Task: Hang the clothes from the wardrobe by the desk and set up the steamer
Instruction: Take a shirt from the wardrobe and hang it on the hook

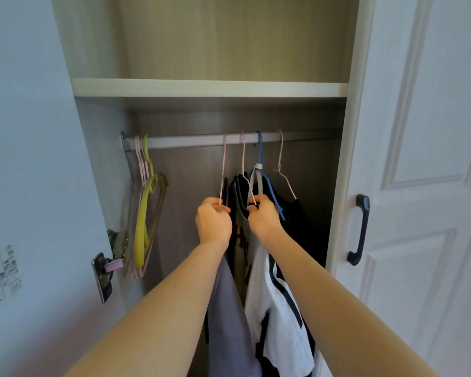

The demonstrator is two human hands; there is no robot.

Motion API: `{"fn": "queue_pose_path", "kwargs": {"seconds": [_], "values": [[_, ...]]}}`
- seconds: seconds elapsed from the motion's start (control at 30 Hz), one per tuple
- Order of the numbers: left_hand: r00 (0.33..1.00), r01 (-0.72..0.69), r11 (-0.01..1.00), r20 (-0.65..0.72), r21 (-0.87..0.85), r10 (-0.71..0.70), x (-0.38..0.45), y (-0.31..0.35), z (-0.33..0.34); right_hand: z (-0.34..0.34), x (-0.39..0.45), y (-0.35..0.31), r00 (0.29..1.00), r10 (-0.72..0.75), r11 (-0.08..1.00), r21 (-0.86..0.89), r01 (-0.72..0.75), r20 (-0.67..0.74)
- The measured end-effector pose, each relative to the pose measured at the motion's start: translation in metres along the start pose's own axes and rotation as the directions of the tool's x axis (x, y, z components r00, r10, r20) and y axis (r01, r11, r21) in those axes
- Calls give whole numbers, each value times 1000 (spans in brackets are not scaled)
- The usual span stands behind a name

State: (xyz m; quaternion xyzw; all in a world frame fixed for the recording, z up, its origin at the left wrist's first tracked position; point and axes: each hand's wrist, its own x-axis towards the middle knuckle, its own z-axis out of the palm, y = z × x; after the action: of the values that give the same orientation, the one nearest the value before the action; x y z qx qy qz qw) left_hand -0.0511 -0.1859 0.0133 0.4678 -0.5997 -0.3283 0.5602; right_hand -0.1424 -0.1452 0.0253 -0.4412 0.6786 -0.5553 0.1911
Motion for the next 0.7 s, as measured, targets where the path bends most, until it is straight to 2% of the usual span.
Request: {"fn": "queue_pose_path", "kwargs": {"seconds": [0.1, 0.4, 0.53, 0.7], "values": [[997, -61, 998, -55, 22, 62, 0, 1, -4, -1, 0, -1, 1000, -12, 1000, 27, 12, -16], [989, -92, 992, -126, -82, 81, -5, 26, -7, -12, -14, -25, 986, -150, 988, 36, 153, -74], [979, -130, 986, -171, -103, 111, -24, 26, -13, -17, -36, -26, 982, -166, 984, 50, 171, -94], [987, -93, 979, -147, -179, 66, -66, 24, -23, -27, -71, -25, 988, -131, 984, 109, 140, -81]]}}
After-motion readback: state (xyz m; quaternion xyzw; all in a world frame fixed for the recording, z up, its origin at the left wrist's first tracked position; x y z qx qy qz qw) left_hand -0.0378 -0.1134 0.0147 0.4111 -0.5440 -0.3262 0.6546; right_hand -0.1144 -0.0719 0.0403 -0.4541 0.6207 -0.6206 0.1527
